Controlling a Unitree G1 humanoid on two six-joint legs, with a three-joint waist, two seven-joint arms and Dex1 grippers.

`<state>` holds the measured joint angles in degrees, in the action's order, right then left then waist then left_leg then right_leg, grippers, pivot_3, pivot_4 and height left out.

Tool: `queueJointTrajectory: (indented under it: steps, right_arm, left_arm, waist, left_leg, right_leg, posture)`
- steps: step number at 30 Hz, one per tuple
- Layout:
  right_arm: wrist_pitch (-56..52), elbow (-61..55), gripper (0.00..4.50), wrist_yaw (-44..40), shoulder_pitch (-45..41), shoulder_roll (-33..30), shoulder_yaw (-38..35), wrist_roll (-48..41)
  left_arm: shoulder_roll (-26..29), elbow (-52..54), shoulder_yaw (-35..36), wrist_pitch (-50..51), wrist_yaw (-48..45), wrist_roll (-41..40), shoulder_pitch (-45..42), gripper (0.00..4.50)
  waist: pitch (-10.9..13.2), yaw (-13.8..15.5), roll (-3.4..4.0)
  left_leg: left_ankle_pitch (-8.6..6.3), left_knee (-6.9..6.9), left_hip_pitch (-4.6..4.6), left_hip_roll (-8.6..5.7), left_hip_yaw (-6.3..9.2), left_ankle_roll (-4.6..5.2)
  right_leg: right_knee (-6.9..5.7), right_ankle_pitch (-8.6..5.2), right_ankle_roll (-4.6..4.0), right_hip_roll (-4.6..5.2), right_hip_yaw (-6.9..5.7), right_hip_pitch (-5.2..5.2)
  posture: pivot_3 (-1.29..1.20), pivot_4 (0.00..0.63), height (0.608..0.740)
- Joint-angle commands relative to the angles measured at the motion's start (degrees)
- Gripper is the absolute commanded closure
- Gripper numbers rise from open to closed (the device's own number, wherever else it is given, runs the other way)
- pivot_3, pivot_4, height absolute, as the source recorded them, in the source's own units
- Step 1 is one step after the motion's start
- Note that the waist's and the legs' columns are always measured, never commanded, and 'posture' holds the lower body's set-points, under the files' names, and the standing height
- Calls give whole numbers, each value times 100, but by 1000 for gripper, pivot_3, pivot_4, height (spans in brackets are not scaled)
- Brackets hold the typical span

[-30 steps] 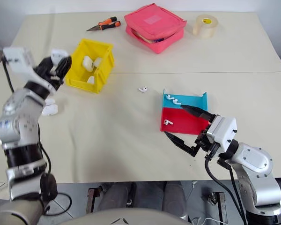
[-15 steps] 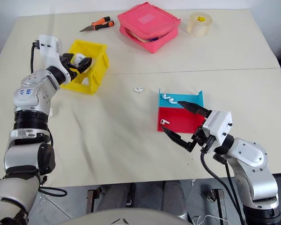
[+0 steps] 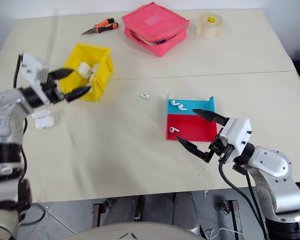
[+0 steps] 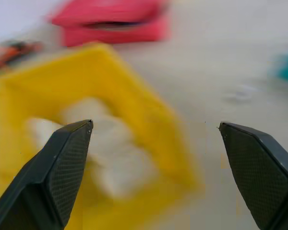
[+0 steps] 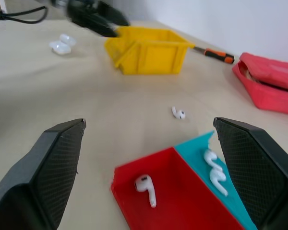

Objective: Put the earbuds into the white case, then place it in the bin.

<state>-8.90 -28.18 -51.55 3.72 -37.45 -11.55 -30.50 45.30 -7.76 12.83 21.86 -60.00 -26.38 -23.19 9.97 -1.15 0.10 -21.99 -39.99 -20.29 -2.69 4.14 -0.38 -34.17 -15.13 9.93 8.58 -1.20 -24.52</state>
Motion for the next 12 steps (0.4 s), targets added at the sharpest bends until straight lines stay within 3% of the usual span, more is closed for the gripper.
queueJointTrajectory:
  steps: [1,6,12]
  right_arm:
    - [93,189,0,-302,-150,-172,-174,-167]
    - [38,492,0,-594,-364,-336,-199,-252]
    - [-56,598,0,-687,-491,-392,-195,-294]
  left_arm:
    - [152,1238,380,223,-245,-486,830,11]
    - [-158,2189,306,-273,-95,-302,1962,11]
    - [-624,2307,177,-963,194,-29,2313,11]
  waist:
    - [0,53,0]
    - [0,139,1]
    - [-1,156,1]
  left_leg:
    - [0,-2,0,0,1,0]
    - [-5,-2,9,1,3,5]
    - [-6,-2,9,1,0,6]
  right_leg:
    - [-1,0,0,0,-1,3]
    - [0,0,0,2,17,5]
    - [4,3,-3,0,16,6]
  posture:
    - [0,150,740]
    - [0,150,740]
    - [0,150,740]
